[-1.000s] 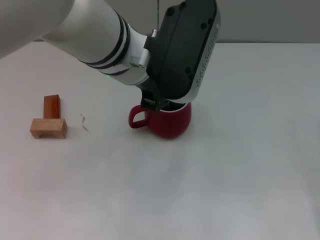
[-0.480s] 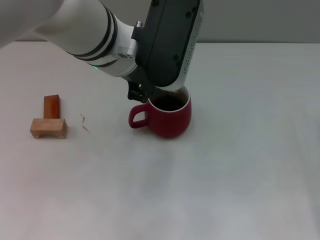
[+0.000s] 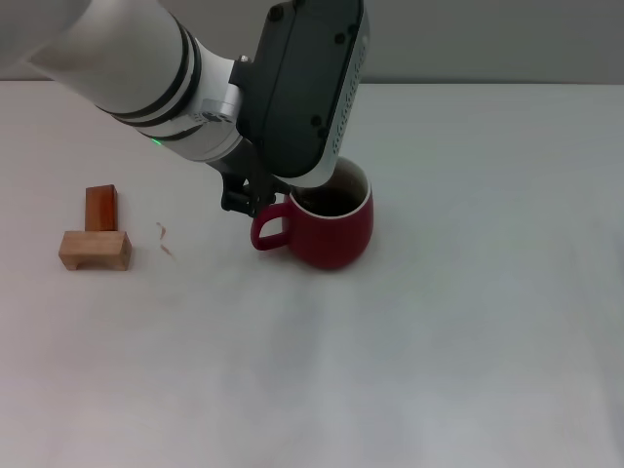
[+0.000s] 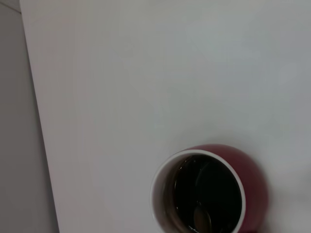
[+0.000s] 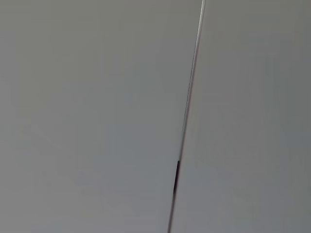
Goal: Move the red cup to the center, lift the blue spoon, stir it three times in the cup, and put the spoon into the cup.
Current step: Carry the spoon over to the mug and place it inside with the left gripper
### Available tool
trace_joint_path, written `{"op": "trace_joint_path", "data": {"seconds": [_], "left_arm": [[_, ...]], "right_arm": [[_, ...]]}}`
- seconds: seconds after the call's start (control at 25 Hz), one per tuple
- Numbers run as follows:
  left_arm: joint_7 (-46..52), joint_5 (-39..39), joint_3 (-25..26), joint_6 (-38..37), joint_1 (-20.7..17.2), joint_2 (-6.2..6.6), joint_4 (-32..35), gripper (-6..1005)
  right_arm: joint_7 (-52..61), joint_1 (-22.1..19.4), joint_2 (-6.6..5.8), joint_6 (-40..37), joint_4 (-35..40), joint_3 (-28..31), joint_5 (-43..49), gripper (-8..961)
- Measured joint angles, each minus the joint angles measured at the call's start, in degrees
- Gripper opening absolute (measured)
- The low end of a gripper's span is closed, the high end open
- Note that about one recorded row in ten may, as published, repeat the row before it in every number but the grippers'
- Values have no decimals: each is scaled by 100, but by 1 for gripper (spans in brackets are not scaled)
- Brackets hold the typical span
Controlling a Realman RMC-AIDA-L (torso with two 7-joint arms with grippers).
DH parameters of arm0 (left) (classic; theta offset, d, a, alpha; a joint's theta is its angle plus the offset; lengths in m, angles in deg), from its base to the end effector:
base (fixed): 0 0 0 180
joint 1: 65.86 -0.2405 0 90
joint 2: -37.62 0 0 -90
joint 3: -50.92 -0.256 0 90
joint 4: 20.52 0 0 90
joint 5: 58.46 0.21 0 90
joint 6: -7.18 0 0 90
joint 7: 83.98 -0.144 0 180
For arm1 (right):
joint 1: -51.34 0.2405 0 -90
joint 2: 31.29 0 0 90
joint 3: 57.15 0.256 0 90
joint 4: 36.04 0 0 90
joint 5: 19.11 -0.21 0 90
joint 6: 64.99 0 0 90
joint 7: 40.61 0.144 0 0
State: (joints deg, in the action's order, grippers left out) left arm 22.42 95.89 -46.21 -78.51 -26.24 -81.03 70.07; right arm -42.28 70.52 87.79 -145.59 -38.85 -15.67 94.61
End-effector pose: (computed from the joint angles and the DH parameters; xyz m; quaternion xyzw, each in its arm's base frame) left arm -0.0904 0.3510 -0.0215 -0.9194 0.2502 0.2696 0.1396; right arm 0.3706 0.2801 0.0345 -0.6161 0.1623 0.2386 0.7329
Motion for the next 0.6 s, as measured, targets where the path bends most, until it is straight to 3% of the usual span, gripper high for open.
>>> {"op": "trace_joint_path", "data": {"seconds": [0.6], "left_arm": [[33, -436, -118, -204, 2, -31, 193, 144]], "right_arm": [[0, 17, 0, 1, 0, 0, 0, 720]]}}
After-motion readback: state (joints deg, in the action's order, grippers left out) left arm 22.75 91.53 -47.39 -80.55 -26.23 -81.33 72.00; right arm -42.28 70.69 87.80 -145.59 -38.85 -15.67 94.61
